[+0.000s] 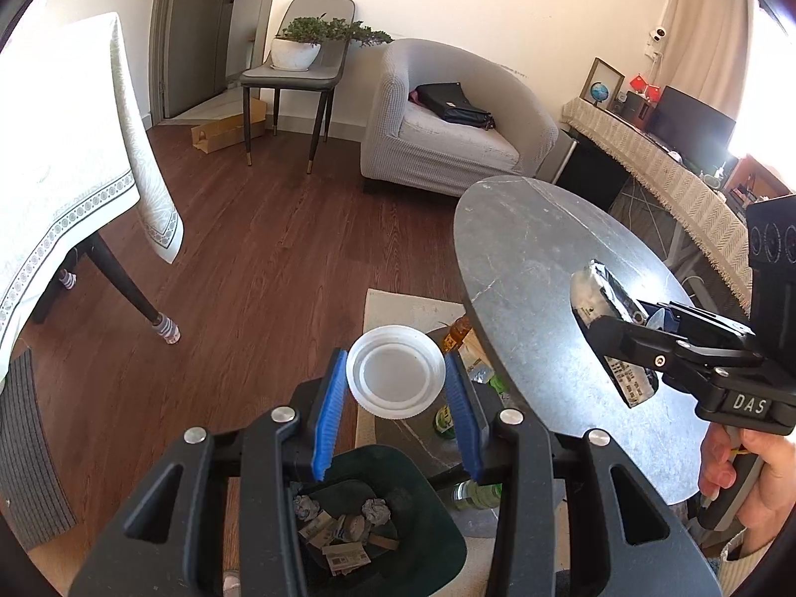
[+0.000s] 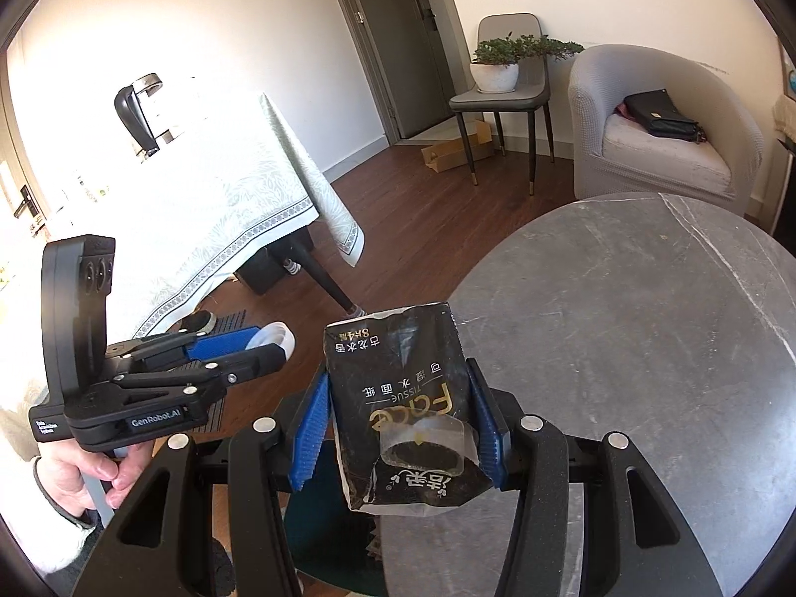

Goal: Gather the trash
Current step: 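Carry the lid and tissue pack over the green bin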

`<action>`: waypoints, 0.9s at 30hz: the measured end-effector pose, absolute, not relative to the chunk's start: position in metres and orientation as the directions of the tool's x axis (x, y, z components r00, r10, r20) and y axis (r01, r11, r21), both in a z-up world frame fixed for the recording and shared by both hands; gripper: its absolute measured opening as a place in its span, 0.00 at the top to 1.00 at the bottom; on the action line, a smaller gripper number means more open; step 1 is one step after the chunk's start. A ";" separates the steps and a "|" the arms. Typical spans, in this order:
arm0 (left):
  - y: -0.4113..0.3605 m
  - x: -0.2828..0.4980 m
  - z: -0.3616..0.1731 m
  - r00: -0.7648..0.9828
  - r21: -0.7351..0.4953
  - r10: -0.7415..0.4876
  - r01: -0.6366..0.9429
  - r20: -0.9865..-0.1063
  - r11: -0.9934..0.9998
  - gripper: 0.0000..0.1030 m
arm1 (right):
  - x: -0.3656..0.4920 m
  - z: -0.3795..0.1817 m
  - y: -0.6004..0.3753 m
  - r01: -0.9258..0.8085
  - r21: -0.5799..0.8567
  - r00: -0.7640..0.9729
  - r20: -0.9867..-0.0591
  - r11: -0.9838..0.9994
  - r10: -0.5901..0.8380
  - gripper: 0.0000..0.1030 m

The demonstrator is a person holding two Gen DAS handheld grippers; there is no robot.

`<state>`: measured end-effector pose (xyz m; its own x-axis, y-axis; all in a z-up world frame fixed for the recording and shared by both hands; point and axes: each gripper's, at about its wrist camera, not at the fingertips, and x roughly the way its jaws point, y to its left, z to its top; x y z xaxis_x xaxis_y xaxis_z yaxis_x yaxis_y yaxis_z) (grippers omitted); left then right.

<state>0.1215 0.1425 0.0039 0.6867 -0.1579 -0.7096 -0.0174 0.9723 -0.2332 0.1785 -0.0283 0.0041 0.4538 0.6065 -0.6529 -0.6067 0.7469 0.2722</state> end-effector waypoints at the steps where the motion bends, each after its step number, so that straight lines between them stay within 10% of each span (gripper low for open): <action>1: 0.144 0.119 0.000 0.682 -0.230 -0.154 -0.022 -0.715 0.973 0.59 | 0.176 0.004 -0.023 -0.614 0.267 0.451 -0.654 0.743 0.608 0.49; 27: 0.132 0.078 -0.135 0.366 -0.146 -0.143 0.021 -0.920 0.989 0.57 | 0.144 -0.027 0.031 -0.692 0.211 0.393 -0.693 0.691 0.605 0.49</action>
<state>0.0783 0.1323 -0.1348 0.3657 -0.1431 -0.9197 0.0207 0.9891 -0.1457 0.1440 0.0308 -0.0271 0.3926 0.6047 -0.6929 -0.6917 0.6907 0.2109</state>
